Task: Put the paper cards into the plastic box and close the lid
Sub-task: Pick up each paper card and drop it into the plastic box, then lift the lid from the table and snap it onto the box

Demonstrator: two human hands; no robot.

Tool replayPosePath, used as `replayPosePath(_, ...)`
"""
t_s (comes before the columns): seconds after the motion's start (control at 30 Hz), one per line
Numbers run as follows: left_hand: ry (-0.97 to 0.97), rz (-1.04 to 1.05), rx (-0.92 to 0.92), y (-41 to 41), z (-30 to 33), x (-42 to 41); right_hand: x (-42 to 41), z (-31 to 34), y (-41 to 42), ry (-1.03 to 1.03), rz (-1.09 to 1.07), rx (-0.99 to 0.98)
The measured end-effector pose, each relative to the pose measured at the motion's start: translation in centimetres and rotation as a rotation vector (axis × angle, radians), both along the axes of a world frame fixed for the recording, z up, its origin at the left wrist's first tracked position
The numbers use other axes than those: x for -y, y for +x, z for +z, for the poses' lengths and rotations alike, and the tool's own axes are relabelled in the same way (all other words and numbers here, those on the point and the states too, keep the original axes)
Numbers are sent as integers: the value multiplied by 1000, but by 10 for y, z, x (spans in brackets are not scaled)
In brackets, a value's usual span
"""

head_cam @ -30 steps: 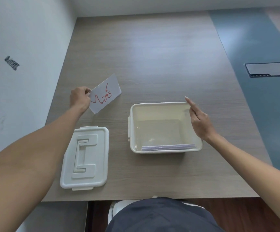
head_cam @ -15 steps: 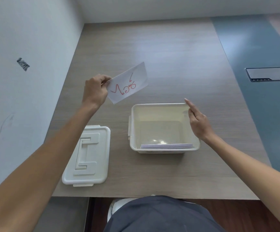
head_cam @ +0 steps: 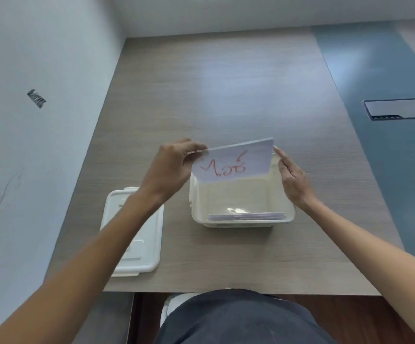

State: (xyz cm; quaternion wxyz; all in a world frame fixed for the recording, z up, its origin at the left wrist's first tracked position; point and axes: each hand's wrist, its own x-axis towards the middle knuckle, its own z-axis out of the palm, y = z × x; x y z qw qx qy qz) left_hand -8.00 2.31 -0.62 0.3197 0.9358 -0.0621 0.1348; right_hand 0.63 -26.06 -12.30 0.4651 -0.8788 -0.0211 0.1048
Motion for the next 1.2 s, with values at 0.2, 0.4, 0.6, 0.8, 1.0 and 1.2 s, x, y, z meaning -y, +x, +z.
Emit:
replayPosePath(0.2, 20, -96, -133, -30, -46, 13, 1, -2, 2, 46, 20, -11)
replayPosePath(0.4, 76, -128, -255, -46, -82, 31, 2, -8, 5, 66, 21, -12)
replayPosePath(0.6, -14, -216, -440, -48, -94, 38, 3, -10, 5, 82, 21, 3)
replayPosePath(0.8, -41, -264, -438, -30, -96, 31, 3, -13, 5, 43, 33, 45)
replayPosePath(1.0, 210, 30, -171, -17, -107, 15, -1, -14, 10, -395, 138, 256)
replayPosePath(1.2, 364, 181, -263, -23, -122, -24, -35, 11, 18, -621, 339, 459)
